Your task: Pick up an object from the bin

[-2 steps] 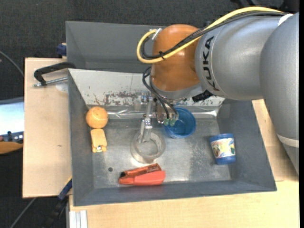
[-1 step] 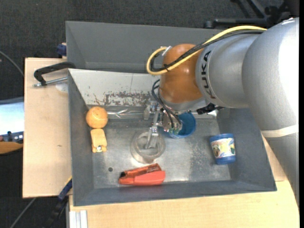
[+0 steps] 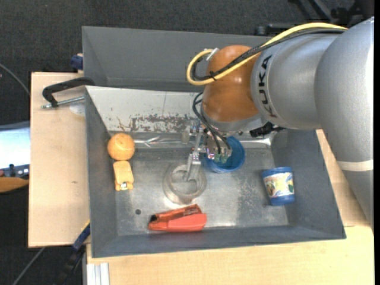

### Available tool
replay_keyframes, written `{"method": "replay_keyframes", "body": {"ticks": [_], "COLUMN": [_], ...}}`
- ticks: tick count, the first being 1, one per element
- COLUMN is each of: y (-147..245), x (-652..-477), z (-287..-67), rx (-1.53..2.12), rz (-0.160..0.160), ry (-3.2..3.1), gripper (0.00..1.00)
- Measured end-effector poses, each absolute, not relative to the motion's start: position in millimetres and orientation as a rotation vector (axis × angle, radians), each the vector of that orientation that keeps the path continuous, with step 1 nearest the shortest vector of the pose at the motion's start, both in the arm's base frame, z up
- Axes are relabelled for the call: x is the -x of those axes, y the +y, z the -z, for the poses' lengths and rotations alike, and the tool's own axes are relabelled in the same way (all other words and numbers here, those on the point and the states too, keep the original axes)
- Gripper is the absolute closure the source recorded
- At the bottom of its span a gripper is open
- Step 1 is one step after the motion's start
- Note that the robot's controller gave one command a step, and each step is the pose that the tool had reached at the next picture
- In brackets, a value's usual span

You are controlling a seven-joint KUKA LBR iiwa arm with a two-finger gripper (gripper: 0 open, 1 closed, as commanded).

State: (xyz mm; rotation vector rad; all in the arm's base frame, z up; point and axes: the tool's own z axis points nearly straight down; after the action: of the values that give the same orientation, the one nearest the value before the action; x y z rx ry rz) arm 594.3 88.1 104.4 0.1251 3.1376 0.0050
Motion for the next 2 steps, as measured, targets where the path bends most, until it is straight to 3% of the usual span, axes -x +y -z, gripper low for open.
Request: {"method": "replay_keyframes", "body": {"ticks": [1,2], "y": [88.6,76.9], "x": [-596.6,-591.2], "z": [-106.1,-69.8], "rx": [-0.122,-0.253], "rz": [-0.007,-0.007], "ry": [3.134,3.13], "gripper": [0.0,0.0]}}
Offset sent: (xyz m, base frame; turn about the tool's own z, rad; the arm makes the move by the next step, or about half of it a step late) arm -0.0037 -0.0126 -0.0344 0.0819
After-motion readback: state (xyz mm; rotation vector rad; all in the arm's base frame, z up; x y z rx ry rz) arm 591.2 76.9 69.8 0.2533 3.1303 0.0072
